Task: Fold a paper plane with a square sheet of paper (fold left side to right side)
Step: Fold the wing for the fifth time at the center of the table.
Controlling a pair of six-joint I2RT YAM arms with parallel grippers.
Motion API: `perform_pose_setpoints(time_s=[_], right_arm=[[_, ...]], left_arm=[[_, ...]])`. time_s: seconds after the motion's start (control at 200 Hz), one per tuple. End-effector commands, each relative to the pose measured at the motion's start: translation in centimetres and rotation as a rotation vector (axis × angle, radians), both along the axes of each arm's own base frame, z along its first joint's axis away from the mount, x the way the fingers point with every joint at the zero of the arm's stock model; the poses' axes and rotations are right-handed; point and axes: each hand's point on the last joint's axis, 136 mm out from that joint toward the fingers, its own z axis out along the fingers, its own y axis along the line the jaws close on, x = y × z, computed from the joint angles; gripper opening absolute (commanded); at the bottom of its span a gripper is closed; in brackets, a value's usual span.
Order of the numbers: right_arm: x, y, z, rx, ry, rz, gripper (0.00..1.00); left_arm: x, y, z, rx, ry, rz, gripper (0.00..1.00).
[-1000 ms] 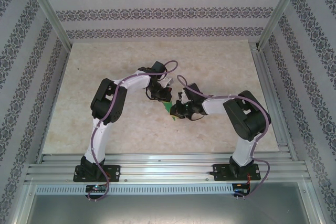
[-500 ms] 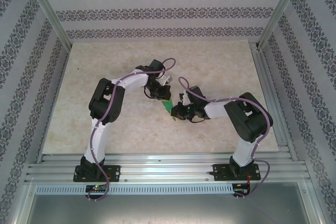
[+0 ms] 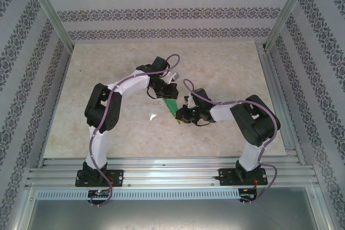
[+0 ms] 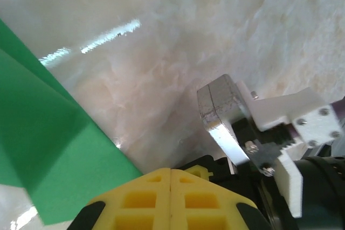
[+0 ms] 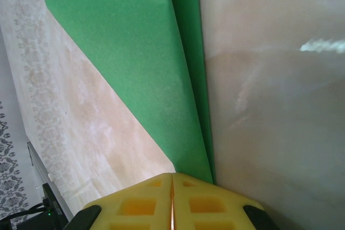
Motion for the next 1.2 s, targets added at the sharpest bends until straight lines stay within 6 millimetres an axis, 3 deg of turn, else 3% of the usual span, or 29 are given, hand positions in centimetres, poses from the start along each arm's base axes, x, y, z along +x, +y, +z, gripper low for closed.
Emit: perform_pose_setpoints(time_s=[0.0, 0.26, 0.45, 0.744, 1.199], right_arm=[[-3.4, -2.6, -4.2, -0.166, 0.148, -0.011, 0.09], [-3.6, -2.7, -4.1, -0.181, 0.148, -0.005, 0.09], [-3.9, -3.0, -4.2, -0.200, 0.153, 0.001, 0.09], [-4.5, -3.2, -4.4, -0.218, 0.164, 0.008, 0.09], [-4.9, -3.2, -4.5, -0.236, 0.167, 0.015, 0.09]], left_arm=[[-0.6, -1.2, -2.1, -0.009, 0.031, -0.013, 0.00], [-1.1, -0.8, -6.3, 0.064, 0.074, -0.024, 0.00], [0.1, 0.6, -8.1, 0.153, 0.041, -0.014, 0.00], [3.6, 3.2, -8.6, 0.158, 0.021, 0.045, 0.00], [8.1, 4.0, -8.3, 0.178, -0.030, 0.082, 0.00]])
